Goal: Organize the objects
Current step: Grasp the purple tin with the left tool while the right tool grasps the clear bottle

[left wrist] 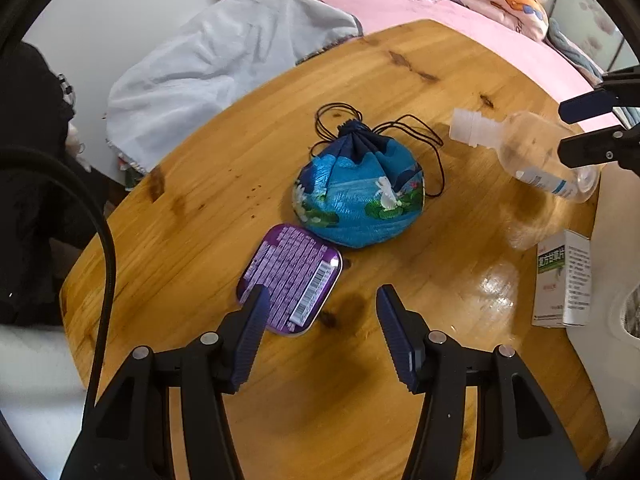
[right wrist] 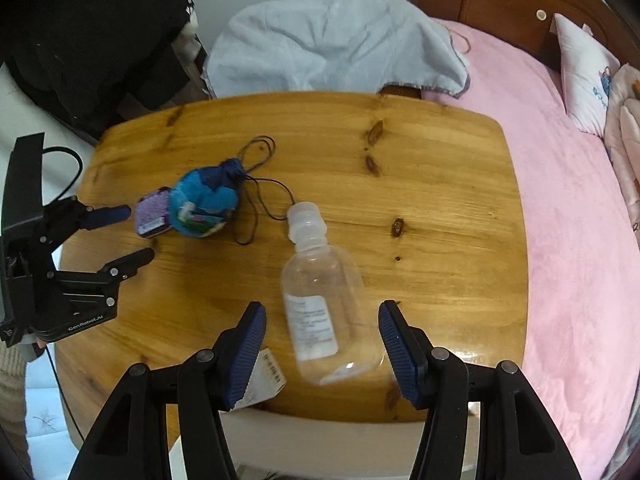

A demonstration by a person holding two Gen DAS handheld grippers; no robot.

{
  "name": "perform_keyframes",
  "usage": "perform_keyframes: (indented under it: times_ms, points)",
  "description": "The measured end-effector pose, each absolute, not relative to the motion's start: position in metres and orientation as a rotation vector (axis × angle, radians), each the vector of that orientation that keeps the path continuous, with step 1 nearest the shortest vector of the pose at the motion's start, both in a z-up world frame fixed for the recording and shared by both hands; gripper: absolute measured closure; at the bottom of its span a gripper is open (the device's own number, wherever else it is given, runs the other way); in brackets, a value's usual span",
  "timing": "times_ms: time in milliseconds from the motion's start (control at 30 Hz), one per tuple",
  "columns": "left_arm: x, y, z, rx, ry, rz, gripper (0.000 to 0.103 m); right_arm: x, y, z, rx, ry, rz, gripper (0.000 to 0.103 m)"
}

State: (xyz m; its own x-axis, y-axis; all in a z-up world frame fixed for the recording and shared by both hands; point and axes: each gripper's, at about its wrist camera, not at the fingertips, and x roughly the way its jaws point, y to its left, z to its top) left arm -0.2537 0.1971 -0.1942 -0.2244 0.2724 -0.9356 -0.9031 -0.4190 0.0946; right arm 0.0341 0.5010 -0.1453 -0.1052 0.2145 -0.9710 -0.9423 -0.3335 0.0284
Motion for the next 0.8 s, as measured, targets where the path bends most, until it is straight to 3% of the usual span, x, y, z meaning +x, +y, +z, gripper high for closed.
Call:
perform_keyframes:
  times_ms: [800]
  points:
    - [-0.281, 0.213, -0.204, -1.172, 0.881, 1.704, 0.041, 0.02, 0.518, -0.202, -1.409, 0.977, 1.501, 0.046]
